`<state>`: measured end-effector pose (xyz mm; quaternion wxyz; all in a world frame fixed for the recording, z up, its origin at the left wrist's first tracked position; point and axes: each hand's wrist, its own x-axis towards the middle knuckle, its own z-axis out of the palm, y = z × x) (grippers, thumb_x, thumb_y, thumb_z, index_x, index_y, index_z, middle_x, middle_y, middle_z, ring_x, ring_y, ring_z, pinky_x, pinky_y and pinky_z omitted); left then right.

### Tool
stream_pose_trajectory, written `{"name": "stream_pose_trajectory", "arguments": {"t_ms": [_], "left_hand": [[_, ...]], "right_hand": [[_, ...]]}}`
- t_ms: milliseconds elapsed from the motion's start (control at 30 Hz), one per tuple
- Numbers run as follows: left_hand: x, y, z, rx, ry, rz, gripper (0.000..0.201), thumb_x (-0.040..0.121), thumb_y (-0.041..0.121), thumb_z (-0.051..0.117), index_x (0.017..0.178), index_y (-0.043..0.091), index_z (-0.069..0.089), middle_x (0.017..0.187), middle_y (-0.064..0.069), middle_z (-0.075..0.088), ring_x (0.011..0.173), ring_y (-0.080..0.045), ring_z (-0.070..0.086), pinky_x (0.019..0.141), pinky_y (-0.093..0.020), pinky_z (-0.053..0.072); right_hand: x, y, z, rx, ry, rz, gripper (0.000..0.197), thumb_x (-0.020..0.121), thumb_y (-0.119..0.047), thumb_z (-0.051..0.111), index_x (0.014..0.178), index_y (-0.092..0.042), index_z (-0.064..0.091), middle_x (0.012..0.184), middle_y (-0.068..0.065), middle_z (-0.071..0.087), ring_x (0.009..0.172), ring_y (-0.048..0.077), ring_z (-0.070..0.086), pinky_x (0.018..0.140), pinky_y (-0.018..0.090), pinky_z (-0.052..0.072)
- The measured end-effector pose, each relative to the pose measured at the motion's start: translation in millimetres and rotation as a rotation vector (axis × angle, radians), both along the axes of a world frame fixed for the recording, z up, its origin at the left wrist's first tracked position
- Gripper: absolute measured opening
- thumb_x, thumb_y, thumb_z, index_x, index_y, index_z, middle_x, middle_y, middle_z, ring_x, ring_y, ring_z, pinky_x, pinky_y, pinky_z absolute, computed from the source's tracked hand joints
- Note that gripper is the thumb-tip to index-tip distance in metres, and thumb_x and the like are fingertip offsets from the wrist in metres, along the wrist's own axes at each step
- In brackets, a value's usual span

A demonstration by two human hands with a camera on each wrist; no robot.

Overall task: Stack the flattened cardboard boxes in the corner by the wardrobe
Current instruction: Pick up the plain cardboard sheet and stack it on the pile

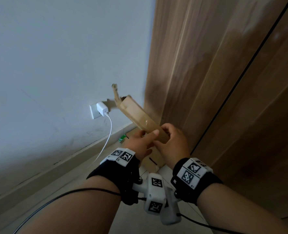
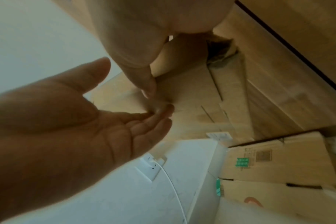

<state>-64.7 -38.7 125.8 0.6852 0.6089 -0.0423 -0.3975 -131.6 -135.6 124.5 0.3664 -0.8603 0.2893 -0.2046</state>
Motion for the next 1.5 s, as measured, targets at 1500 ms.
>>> {"name": "stream_pose_trajectory", "arguments": {"t_ms": [1500], "left_hand": [[87, -36, -129, 0.493, 0.028, 0.097, 0.075, 0.083, 0.031, 0.064, 0.147, 0.017, 0.026, 0.129, -0.016, 0.054, 0.096, -0.024, 0.056, 0.087, -0.039, 0.049]], "right_hand": [[43, -76, -194, 1.245, -0.031, -0.584, 0.037, 0.083, -0.011, 0.065, 0.120, -0.011, 0.058, 0.096, 0.018, 0.067, 0.087, 0.036, 0.067, 0.073, 0.050, 0.058]]}}
